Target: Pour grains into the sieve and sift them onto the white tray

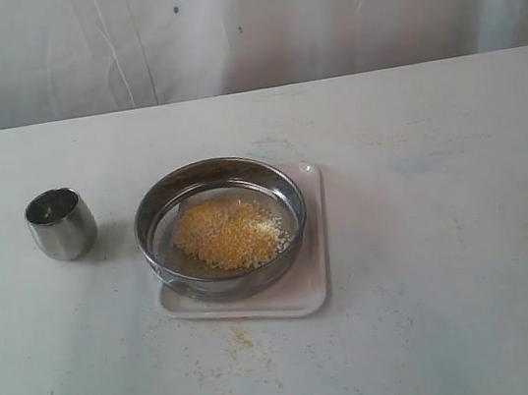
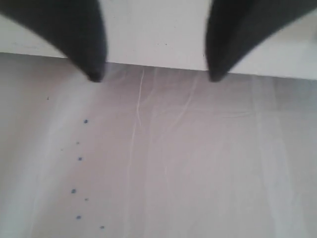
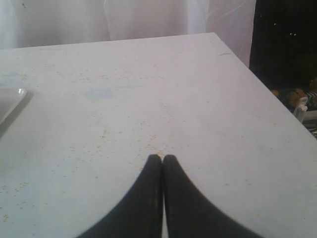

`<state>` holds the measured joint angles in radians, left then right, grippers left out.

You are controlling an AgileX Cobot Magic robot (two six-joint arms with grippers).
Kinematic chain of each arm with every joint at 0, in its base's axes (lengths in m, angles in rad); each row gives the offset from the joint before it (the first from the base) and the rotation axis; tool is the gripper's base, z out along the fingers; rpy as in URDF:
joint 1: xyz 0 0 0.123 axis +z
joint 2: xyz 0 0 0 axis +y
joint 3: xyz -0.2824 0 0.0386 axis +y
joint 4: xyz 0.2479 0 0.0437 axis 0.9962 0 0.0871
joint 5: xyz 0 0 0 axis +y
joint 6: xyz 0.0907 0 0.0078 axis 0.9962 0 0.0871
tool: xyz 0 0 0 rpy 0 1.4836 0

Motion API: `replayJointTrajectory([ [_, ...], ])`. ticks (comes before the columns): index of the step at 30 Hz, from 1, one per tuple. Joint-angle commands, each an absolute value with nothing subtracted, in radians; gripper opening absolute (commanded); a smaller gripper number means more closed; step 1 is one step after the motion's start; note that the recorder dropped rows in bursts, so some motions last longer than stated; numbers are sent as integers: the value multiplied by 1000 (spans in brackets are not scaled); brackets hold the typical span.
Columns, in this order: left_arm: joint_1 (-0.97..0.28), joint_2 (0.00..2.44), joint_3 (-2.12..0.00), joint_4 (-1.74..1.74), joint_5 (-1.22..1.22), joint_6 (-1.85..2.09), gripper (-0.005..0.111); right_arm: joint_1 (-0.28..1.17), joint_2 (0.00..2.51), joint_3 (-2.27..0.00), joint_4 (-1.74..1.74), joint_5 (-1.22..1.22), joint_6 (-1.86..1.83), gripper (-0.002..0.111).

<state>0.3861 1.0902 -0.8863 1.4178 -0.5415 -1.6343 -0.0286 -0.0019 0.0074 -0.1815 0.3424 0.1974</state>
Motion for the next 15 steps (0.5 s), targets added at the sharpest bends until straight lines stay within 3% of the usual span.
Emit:
replayJointTrajectory([
  [1, 383, 1016, -885, 1584, -490, -1784, 1, -33, 0, 0, -189, 335, 198, 0],
  [8, 384, 962, -885, 1591, -378, -1721, 1, -33, 0, 0, -189, 335, 198, 0],
  [15, 367, 862, -881, 1683, 132, -1442, 0, -33, 0, 0, -189, 335, 198, 0],
])
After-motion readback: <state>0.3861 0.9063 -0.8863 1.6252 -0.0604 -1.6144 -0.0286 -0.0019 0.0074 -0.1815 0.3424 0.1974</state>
